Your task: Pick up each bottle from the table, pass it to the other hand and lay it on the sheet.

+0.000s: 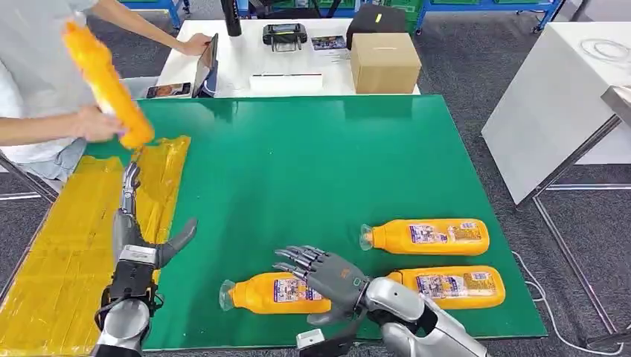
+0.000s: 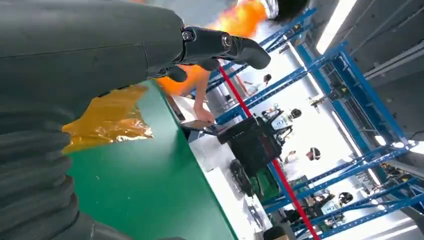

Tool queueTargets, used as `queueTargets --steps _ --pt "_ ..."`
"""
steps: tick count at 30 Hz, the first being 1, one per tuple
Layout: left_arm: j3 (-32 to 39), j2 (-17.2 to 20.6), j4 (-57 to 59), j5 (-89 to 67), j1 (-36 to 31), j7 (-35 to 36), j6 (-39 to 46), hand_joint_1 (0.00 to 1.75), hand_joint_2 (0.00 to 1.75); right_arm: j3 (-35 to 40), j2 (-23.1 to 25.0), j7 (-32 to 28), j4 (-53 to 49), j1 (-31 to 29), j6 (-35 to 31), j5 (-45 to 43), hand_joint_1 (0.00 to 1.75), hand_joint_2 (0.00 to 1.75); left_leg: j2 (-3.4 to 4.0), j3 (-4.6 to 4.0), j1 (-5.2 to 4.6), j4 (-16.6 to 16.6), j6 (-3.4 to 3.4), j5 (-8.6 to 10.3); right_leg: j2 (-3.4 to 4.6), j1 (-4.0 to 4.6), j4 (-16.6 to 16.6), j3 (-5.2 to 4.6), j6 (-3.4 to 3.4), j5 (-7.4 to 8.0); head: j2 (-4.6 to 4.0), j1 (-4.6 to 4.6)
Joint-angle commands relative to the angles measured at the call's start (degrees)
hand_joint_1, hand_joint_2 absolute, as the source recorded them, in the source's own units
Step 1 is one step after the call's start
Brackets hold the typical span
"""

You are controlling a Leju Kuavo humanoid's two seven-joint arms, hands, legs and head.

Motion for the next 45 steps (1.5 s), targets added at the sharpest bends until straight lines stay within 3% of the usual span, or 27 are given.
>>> queueTargets --steps 1,12,19,28,39,40,41,42,43,45 --pt "-0.37 -0.85 4.53 1.27 -1.26 0.11 -0.31 0.0 1.75 2.83 -2.7 5.25 6.12 -3.11 -0.45 2.81 0.0 1.75 -0.03 0.13 0.03 -0.07 0.0 -0.06 0.0 0.04 -0.14 0.18 -0.04 -0.02 0.0 0.02" --pt "-0.09 -1.71 3.28 2.23 -0.03 0.33 -1.02 0.0 1.75 -0.21 1.87 14.25 14.38 -2.91 -2.4 11.52 0.0 1.75 0.09 0.15 0.05 -0.08 -0.04 -0.08 0.12 0.06 -0.14 0.17 -0.06 0.0 0.0 0.0" --pt "-0.49 -2.17 1.69 1.5 1.03 1.31 -1.33 0.0 1.75 -4.63 8.29 20.3 18.43 -2.29 -6.02 19.98 0.0 1.75 0.1 0.08 0.02 -0.03 -0.02 -0.06 0.12 0.03 -0.05 0.09 -0.03 -0.01 0.0 0.0" --pt "-2.0 -2.8 3.32 0.47 0.26 1.78 -1.71 0.0 1.75 -5.35 11.26 21.92 24.62 -3.97 -4.39 23.44 0.0 1.75 0.05 0.07 0.01 -0.03 0.0 -0.04 0.07 0.01 -0.05 0.07 -0.01 0.0 0.0 0.0" --pt "-3.75 -2.86 6.12 0.96 -1.57 1.67 -1.91 0.0 1.75 -4.06 12.55 17.88 32.86 -7.89 -0.41 20.38 0.0 1.75 0.05 0.12 0.1 -0.1 -0.04 -0.01 0.09 0.1 -0.18 0.1 -0.07 0.07 0.0 0.0" --pt "-4.07 -2.83 6.6 1.23 -1.91 1.61 -2.01 0.0 1.75 -3.14 12.26 16.99 34.49 -8.73 0.9 19.95 0.07 1.75 0.01 0.11 0.1 -0.11 -0.05 0.04 0.06 0.11 -0.21 0.12 -0.07 0.09 0.0 0.0" --pt "-4.26 -2.87 6.93 1.38 -2.14 1.56 -2.09 0.0 1.75 -3.27 12.17 16.07 35.15 -8.92 1.1 18.97 0.35 1.75 -0.01 0.18 0.02 -0.06 -0.02 0.07 0.0 0.03 -0.09 0.14 -0.01 0.11 0.0 -0.02" --pt "-4.39 -2.81 7.06 1.48 -2.22 1.56 -2.13 0.0 1.75 -3.14 12.15 15.76 35.52 -9.1 0.98 18.67 0.35 1.75 -0.01 0.21 0.05 -0.09 -0.02 0.09 -0.02 0.06 -0.15 0.15 -0.13 0.2 0.0 0.0" --pt "-4.54 -2.87 7.36 1.6 -2.4 1.54 -2.12 0.0 1.75 -3.18 12.0 15.43 35.89 -9.23 0.6 18.29 1.31 1.75 0.03 0.21 0.02 -0.07 -0.01 0.14 -0.01 0.03 -0.1 0.12 -0.11 0.19 0.0 0.0" --pt "-4.63 -2.87 7.31 1.59 -2.31 1.54 -2.12 0.0 1.75 -3.12 12.05 15.43 35.94 -9.27 0.56 18.24 1.52 1.75 0.0 0.21 0.02 -0.07 -0.03 0.15 -0.04 0.04 -0.1 0.1 -0.11 0.2 0.0 0.0"
